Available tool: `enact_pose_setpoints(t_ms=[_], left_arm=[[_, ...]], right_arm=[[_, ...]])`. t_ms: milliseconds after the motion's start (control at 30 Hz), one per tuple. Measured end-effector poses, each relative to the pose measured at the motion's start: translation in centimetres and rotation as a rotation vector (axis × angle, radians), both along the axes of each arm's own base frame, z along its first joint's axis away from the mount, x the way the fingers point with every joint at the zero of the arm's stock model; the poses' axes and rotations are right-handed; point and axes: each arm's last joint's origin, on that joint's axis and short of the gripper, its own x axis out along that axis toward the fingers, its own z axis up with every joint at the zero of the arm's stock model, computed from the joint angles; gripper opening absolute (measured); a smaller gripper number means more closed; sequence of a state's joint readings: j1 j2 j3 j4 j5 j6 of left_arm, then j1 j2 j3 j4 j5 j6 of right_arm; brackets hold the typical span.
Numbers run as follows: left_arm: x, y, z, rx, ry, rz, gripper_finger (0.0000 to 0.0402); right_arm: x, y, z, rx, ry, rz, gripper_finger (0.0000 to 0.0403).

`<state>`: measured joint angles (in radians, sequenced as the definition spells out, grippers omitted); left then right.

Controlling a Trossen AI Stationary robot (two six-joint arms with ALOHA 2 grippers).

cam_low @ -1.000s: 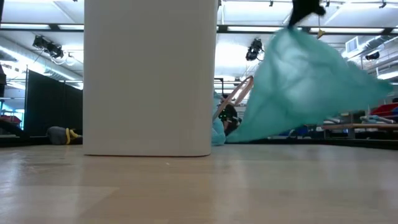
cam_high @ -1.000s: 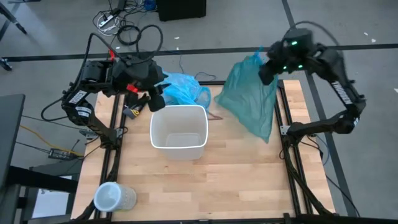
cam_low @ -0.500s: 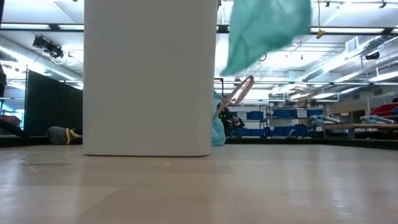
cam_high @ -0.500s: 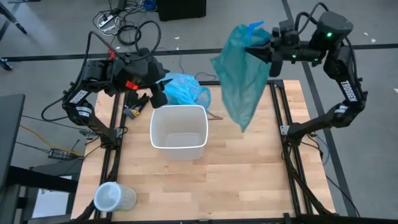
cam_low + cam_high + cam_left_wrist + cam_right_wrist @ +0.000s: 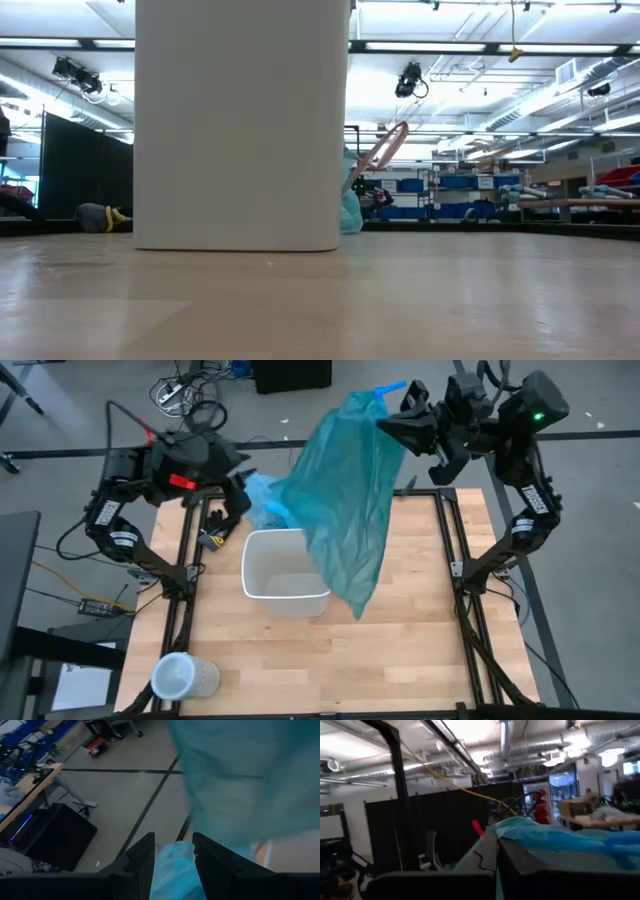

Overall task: Place trash/remove bag and relplace
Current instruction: Insert the green plastic trash bag into the trash bin

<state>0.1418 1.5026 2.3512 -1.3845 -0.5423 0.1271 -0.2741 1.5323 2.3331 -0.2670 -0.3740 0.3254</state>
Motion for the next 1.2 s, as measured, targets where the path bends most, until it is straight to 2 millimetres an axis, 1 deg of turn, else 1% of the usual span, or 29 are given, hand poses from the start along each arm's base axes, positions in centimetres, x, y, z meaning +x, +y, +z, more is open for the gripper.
enact_pose_setpoints(t_ms=[100,167,333,400,500,567,633,700,767,800,900,967,1000,1067,1200], left_arm=[[-1.1,0.1,0.4,0.008,-0.022,0.023,0.0143],[-1.6,0.2,0.6,0.016,-0.030,0.039,0.0143],[-3.4,0.5,1.2,0.029,-0.072,0.086,0.0143],[-4.1,0.5,1.4,0.013,-0.095,0.075,0.0143],[-4.6,0.3,1.6,-0.022,-0.128,0.054,0.0143],[-4.8,0.3,1.6,-0.036,-0.144,0.052,0.0143],[-5.1,0.1,1.7,-0.049,-0.154,0.032,0.0143],[-5.2,0.0,1.8,-0.084,-0.185,0.012,0.0143],[-4.9,-0.1,2.1,-0.150,-0.260,-0.033,0.0143],[-4.7,-0.3,2.3,-0.196,-0.303,-0.084,0.0143],[-3.9,-1.1,3.4,-0.344,-0.431,-0.350,0.0143],[-3.1,-1.8,4.0,-0.393,-0.474,-0.546,0.0142],[-2.7,-2.2,4.1,-0.396,-0.476,-0.608,0.0141],[-1.7,-2.9,3.7,-0.360,-0.428,-0.673,0.0135],[0.9,-4.1,2.5,-0.256,-0.306,-0.695,0.0110]], right_arm=[[1.1,0.0,0.0,-0.016,-0.051,0.027,0.0000],[2.3,0.0,-0.4,-0.013,-0.038,0.043,0.0000],[6.3,0.0,-2.3,0.013,0.039,0.082,0.0000],[7.3,-0.2,-2.8,0.012,0.059,0.086,0.0000],[8.3,-0.6,-3.4,0.020,0.072,0.069,0.0000],[8.6,-1.0,-3.7,0.020,0.091,0.044,0.0000],[8.6,-1.4,-3.8,-0.003,0.103,-0.042,0.0000],[7.9,-1.7,-3.7,-0.043,0.117,-0.160,0.0000],[7.0,-2.0,-3.4,-0.077,0.112,-0.268,0.0000],[6.6,-2.1,-3.3,-0.087,0.115,-0.303,0.0000],[6.1,-2.6,-3.3,-0.097,0.142,-0.357,0.0000],[6.2,-2.7,-3.5,-0.096,0.162,-0.357,0.0000],[6.2,-2.8,-3.6,-0.097,0.170,-0.353,0.0000],[6.3,-2.8,-3.7,-0.098,0.182,-0.348,0.0000],[6.3,-2.8,-3.9,-0.102,0.208,-0.349,0.0000]])
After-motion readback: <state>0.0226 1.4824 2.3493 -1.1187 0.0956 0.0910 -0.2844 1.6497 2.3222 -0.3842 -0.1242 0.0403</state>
